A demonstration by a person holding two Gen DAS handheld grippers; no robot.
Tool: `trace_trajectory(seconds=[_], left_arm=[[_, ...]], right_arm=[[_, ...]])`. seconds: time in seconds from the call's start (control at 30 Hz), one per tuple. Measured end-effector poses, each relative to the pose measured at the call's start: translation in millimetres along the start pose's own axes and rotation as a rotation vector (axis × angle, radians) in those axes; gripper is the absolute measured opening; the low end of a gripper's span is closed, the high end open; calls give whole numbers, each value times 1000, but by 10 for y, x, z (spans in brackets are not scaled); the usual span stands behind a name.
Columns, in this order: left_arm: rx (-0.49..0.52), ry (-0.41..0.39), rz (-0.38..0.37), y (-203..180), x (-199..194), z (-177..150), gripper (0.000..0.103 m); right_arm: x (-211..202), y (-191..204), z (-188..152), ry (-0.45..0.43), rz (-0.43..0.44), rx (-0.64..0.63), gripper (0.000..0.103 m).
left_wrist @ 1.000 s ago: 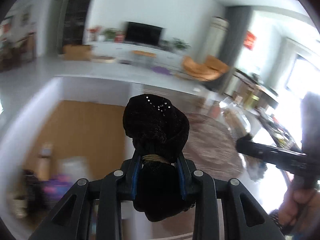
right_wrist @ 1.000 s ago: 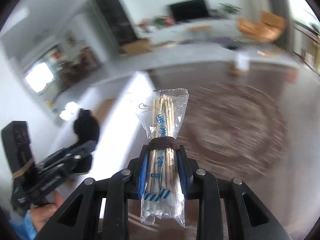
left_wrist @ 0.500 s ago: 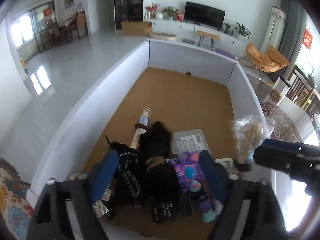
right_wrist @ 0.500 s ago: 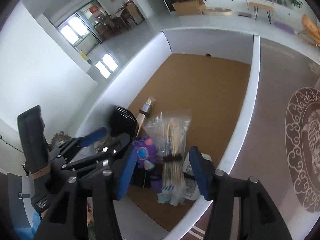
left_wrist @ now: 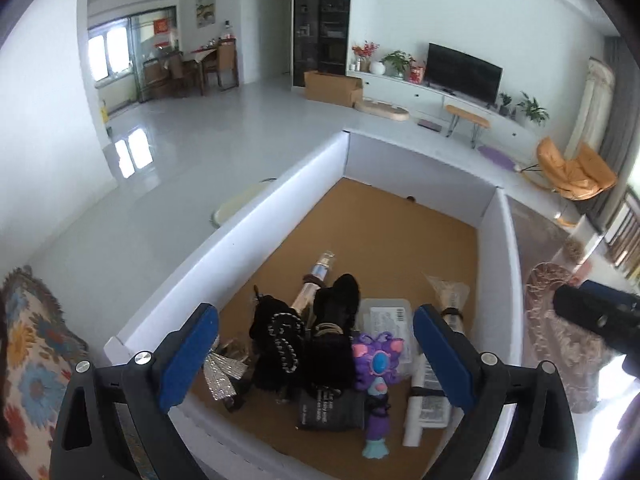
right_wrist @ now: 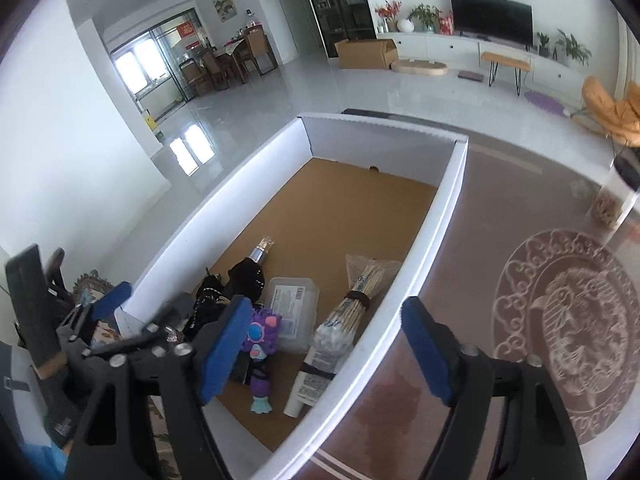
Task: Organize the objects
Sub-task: 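Lower the pouch and cotton swabs into the cardboard-lined box and open both tools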
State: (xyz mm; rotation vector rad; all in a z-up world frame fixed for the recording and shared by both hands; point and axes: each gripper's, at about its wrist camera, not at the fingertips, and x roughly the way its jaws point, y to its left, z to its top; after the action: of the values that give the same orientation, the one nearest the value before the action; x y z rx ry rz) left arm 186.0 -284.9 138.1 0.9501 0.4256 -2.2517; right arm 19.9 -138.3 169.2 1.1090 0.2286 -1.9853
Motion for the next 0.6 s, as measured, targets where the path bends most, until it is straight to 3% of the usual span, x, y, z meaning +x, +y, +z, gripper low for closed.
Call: trace_trajectory(seconds=[0.07,0.2,0.6], left_arm=[[35,27,-10,-31,12,20,99],[101,49,40,-111,6,-8,99],[110,13,70,-102,-50,14,99]], right_arm=[[-10,39,-15,4,-19,-29,82],[9,142,-24,20,-47,-87,82],[213,250,-82,59,-77,-132,83]])
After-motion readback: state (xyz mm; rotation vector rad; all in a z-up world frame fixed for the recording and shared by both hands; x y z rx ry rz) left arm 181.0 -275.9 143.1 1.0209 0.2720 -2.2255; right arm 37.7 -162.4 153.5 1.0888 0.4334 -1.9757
